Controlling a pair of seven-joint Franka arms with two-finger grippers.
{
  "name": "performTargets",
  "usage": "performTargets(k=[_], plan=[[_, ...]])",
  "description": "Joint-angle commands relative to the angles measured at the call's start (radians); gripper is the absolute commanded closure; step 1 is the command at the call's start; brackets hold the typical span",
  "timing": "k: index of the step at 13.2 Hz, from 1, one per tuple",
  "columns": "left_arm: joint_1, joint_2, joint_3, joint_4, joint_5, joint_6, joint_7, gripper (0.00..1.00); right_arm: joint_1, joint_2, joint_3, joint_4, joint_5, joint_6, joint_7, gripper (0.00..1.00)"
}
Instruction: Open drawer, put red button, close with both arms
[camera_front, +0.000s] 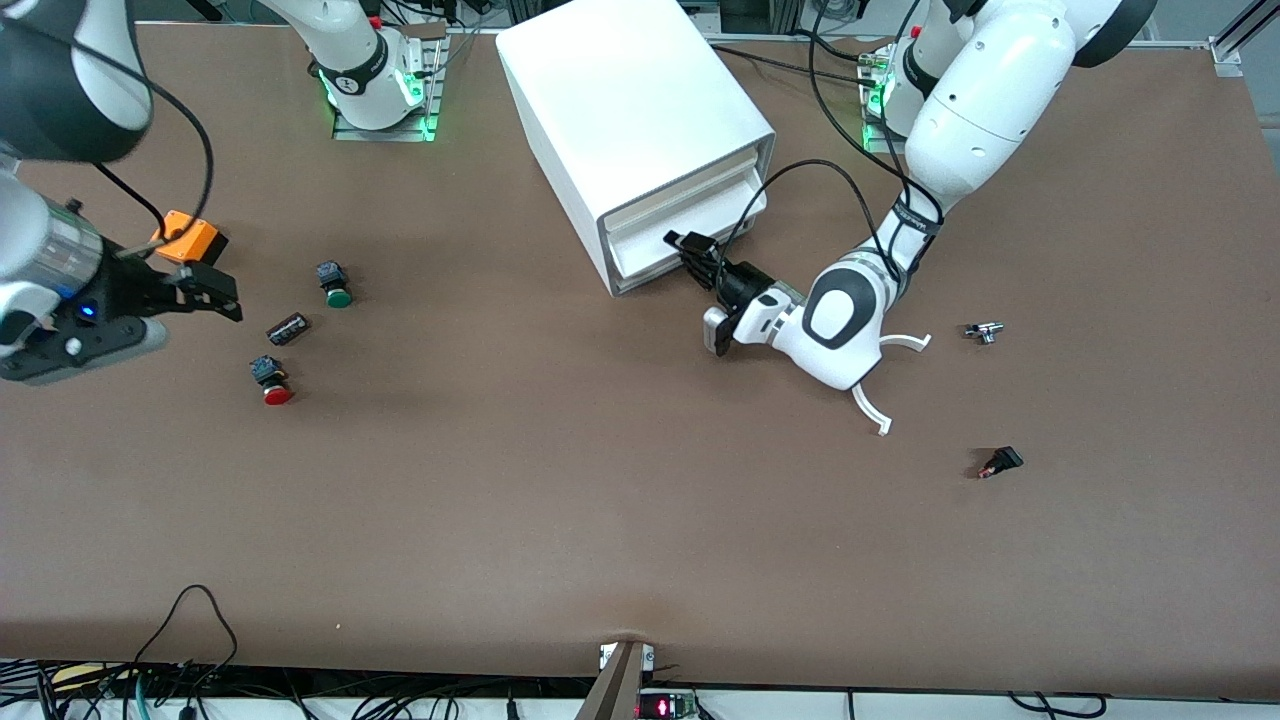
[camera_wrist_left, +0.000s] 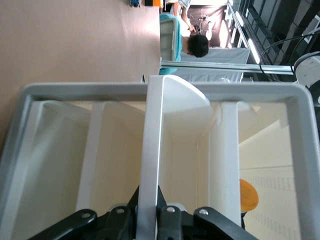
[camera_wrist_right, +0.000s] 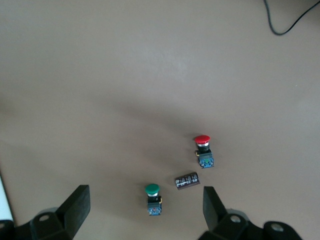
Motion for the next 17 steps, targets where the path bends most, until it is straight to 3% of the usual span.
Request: performTargets(k=[1,4,10,12,13,14,17], plan=[[0.008,-0.008,0.016,0.040,-0.009,0.016,-0.062,0.90,0.000,0.057,0.004,-0.001,-0.018,-0.024,-0.022,0.00],[0.010,-0.008,0.045,0.053,-0.011,0.018,-0.062,0.89,-0.014,0.123,-0.004,-0.031,-0.024,0.023,-0.163,0.00],[0.016,-0.006,0.105,0.093,-0.009,0.016,-0.068,0.87,-0.104,0.137,-0.021,-0.330,-0.025,0.400,-0.292,0.00],[0.025,-0.006,0.105,0.093,-0.009,0.014,-0.071,0.86,-0.129,0.166,-0.021,-0.381,-0.025,0.491,-0.313,0.00],[0.027,-0.008,0.105,0.089,-0.009,0.011,-0.084,0.74,-0.135,0.188,-0.021,-0.389,-0.024,0.525,-0.321,0.00],[0.028,-0.009,0.105,0.078,-0.009,0.008,-0.116,0.01,-0.141,0.211,-0.021,-0.392,-0.024,0.551,-0.336,0.00],[0.053,-0.014,0.106,0.081,-0.006,-0.057,-0.289,0.00,-0.161,0.261,-0.021,-0.420,-0.022,0.641,-0.350,0.00]])
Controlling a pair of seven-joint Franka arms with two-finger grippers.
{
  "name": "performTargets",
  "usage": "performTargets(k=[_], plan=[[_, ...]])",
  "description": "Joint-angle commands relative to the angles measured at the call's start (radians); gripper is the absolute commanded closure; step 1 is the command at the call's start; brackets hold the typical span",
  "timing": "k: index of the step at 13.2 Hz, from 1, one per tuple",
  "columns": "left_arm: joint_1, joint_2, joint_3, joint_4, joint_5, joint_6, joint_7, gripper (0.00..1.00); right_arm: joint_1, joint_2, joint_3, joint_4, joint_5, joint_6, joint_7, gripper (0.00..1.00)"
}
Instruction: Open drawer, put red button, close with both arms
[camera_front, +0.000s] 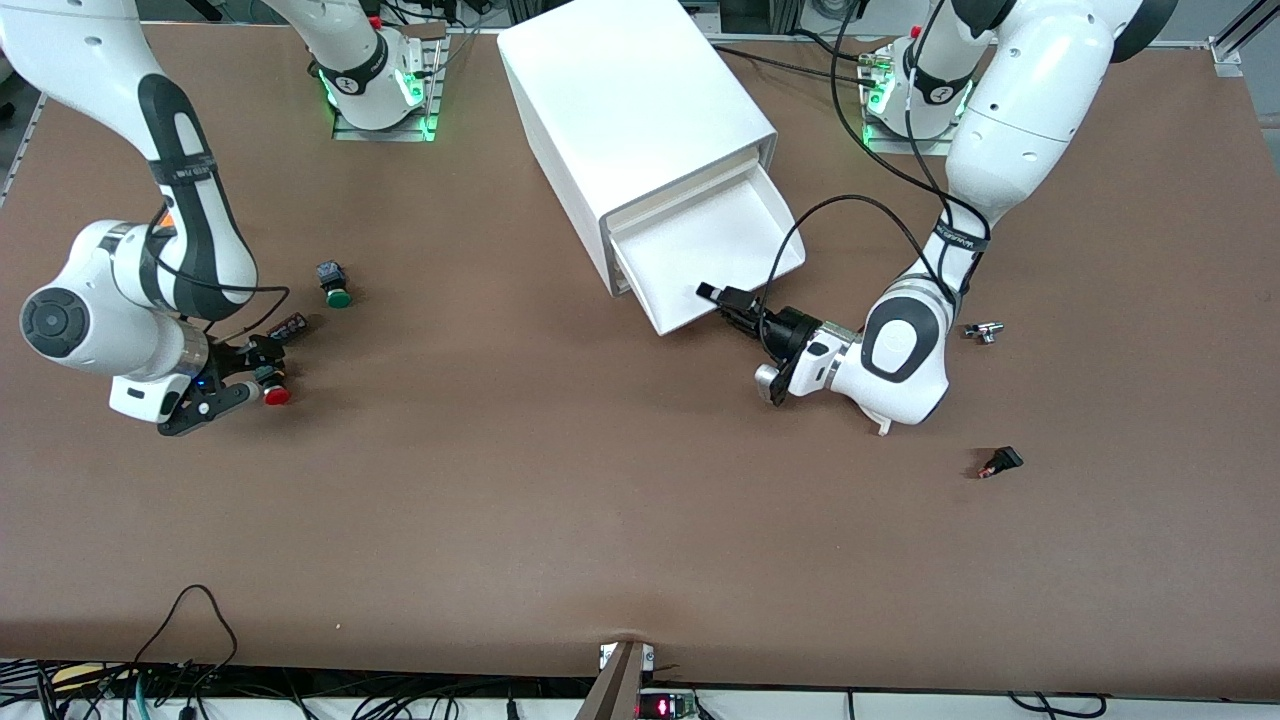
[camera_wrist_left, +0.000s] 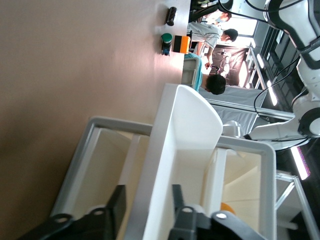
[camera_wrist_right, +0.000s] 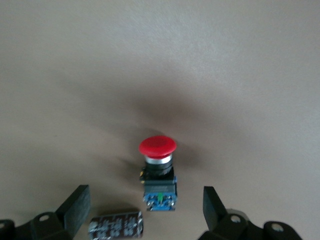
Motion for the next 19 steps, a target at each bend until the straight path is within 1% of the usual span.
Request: performTargets(k=[1,2,4,6,7,8,9,10,11,12,13,14,16,17,19], plan=[[0.043,-0.017,0.002,0.001,0.024,-0.050,-0.106,0.00,-0.025,0.026,0.009,-0.052,0.000,0.113,-0.041,0.00],[0.074,-0.018,0.001,0.010,0.077,-0.070,-0.123,0.00,-0.031,0.032,0.009,-0.071,0.001,0.147,-0.051,0.01],[0.146,-0.035,0.001,0.012,0.163,-0.082,-0.136,0.00,-0.036,0.039,0.011,-0.078,0.001,0.158,-0.063,0.05],[0.204,-0.078,0.001,0.012,0.235,-0.097,-0.156,0.00,-0.037,0.036,0.009,-0.109,0.001,0.160,-0.071,0.21],[0.227,-0.090,0.002,0.012,0.255,-0.129,-0.192,0.00,-0.043,0.036,0.009,-0.112,0.003,0.160,-0.087,0.28],[0.262,-0.105,0.002,0.014,0.292,-0.134,-0.214,0.00,-0.051,0.036,0.009,-0.114,0.003,0.160,-0.097,0.35],[0.288,-0.127,0.002,0.018,0.371,-0.133,-0.214,0.00,-0.059,0.036,0.009,-0.118,0.004,0.160,-0.101,0.43],[0.302,-0.129,0.002,0.077,0.501,-0.133,-0.214,0.00,-0.059,0.037,0.011,-0.120,0.006,0.160,-0.101,0.51],[0.310,-0.132,0.002,0.134,0.627,-0.140,-0.216,0.00,-0.059,0.036,0.011,-0.120,0.007,0.158,-0.101,0.65],[0.325,-0.141,0.002,0.162,0.717,-0.146,-0.214,0.00,-0.059,0.034,0.011,-0.118,0.012,0.154,-0.098,0.81],[0.335,-0.161,0.002,0.178,0.780,-0.145,-0.214,0.00,-0.059,0.031,0.014,-0.111,0.015,0.149,-0.088,0.95],[0.336,-0.176,0.002,0.193,0.859,-0.143,-0.213,0.00,-0.057,0.016,0.025,-0.103,0.015,0.134,-0.083,1.00],[0.336,-0.214,0.002,0.205,0.993,-0.134,-0.216,0.00,-0.056,-0.021,0.063,-0.059,0.018,0.045,-0.048,1.00],[0.336,-0.233,0.005,0.211,1.036,-0.127,-0.220,0.00,-0.054,-0.026,0.095,-0.014,0.029,-0.004,-0.013,1.00],[0.336,-0.265,0.010,0.253,1.124,-0.124,-0.266,0.00,-0.048,-0.027,0.149,0.091,0.029,-0.111,0.061,1.00]])
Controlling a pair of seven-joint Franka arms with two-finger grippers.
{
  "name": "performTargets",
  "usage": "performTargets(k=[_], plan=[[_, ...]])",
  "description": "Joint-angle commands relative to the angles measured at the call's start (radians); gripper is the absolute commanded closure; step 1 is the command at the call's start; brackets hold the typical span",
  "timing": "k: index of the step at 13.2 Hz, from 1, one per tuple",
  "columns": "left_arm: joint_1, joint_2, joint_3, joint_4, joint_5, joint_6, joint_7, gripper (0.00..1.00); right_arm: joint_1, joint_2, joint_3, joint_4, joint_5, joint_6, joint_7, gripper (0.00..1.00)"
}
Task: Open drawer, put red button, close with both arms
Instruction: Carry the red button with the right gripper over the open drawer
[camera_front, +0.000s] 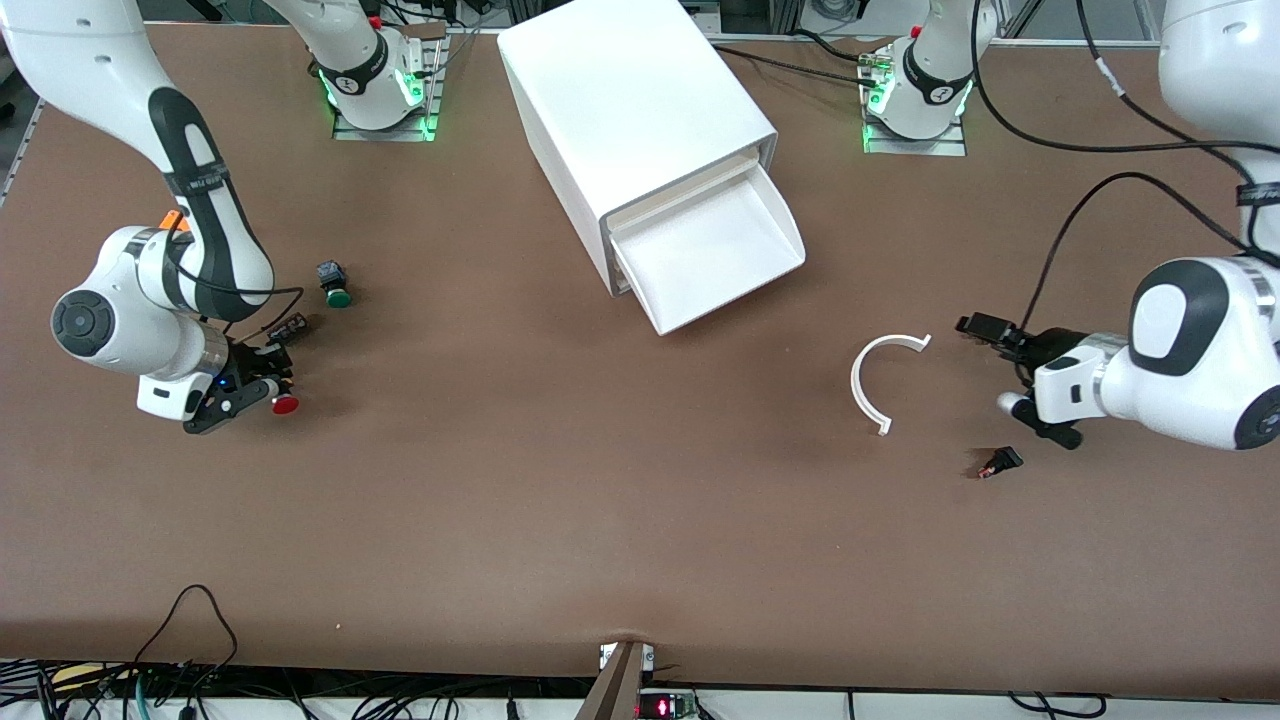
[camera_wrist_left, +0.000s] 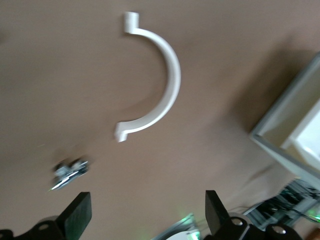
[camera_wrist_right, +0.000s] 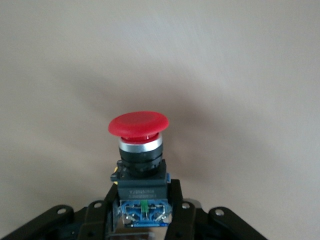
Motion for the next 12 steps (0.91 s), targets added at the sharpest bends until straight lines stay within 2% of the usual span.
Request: performTargets(k=[1,3,6,8,10,12], plan=[[-0.001,-0.063,-0.001,0.047,0.105,0.007,-0.042,0.00,0.000,-0.012,0.088,0.147,0.011,-0.177,0.118,1.00],[0.008,-0.118,-0.001,0.055,0.113,0.023,-0.037,0.00,0.046,-0.001,0.142,0.261,0.011,-0.297,0.266,1.00],[0.005,-0.165,-0.011,0.057,0.131,-0.010,-0.039,0.00,0.199,0.008,0.156,0.341,0.042,-0.336,0.521,1.00],[-0.007,-0.185,-0.030,0.115,0.195,-0.036,-0.043,0.00,0.314,0.019,0.157,0.404,0.082,-0.365,0.706,1.00],[-0.014,-0.192,-0.030,0.156,0.208,-0.094,-0.056,0.00,0.459,0.045,0.157,0.468,0.083,-0.370,0.913,1.00],[-0.017,-0.239,-0.019,0.158,0.205,-0.105,-0.109,0.00,0.573,0.086,0.157,0.546,0.082,-0.370,1.098,1.00]])
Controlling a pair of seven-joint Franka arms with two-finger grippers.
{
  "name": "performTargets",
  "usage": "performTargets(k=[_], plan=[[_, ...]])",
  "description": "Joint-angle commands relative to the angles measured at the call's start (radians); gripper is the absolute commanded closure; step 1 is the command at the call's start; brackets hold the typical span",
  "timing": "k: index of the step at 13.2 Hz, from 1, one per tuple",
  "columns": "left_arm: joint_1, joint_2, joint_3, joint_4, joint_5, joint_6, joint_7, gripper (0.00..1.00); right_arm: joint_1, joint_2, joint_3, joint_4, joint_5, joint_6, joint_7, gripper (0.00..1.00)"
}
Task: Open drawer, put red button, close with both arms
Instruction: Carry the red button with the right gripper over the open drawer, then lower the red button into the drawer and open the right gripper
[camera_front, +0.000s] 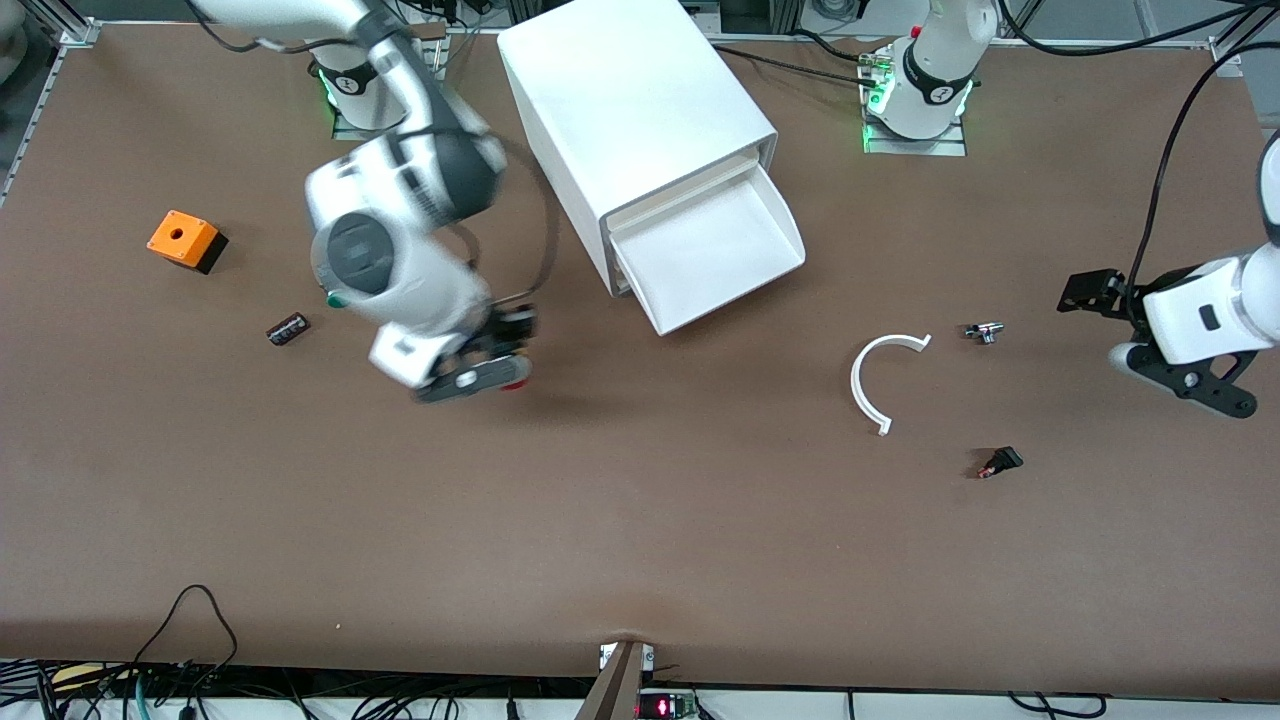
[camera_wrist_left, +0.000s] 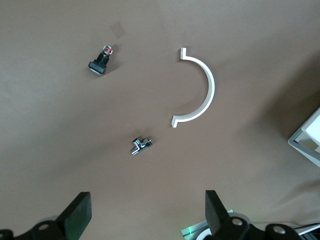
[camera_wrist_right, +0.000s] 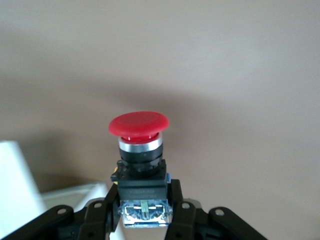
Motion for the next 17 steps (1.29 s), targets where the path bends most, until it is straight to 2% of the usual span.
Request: performTargets(k=[1,4,5,9,15,17], plan=[[-0.017,-0.080,0.017,0.006,0.025,-0.044,-0.104,0.00,0.142,0.087,-0.018,0.148,0.006,-0.033,0.202,1.00],[-0.127,-0.134,0.108,-0.005,0.015,-0.076,-0.268,0.00,0.282,0.159,-0.022,0.260,-0.004,-0.020,0.393,1.00],[-0.134,-0.149,0.112,-0.013,0.013,-0.074,-0.309,0.00,0.308,0.168,-0.024,0.268,-0.006,-0.019,0.428,1.00],[-0.137,-0.221,0.113,-0.082,0.012,-0.035,-0.429,0.00,0.381,0.177,-0.024,0.244,-0.059,0.016,0.551,1.00],[-0.114,-0.324,0.112,-0.247,0.010,0.112,-0.598,0.00,0.401,0.188,-0.021,0.185,-0.050,0.024,0.608,1.00],[-0.114,-0.341,0.112,-0.271,0.010,0.129,-0.621,0.00,0.413,0.200,-0.021,0.169,-0.046,0.029,0.616,1.00]])
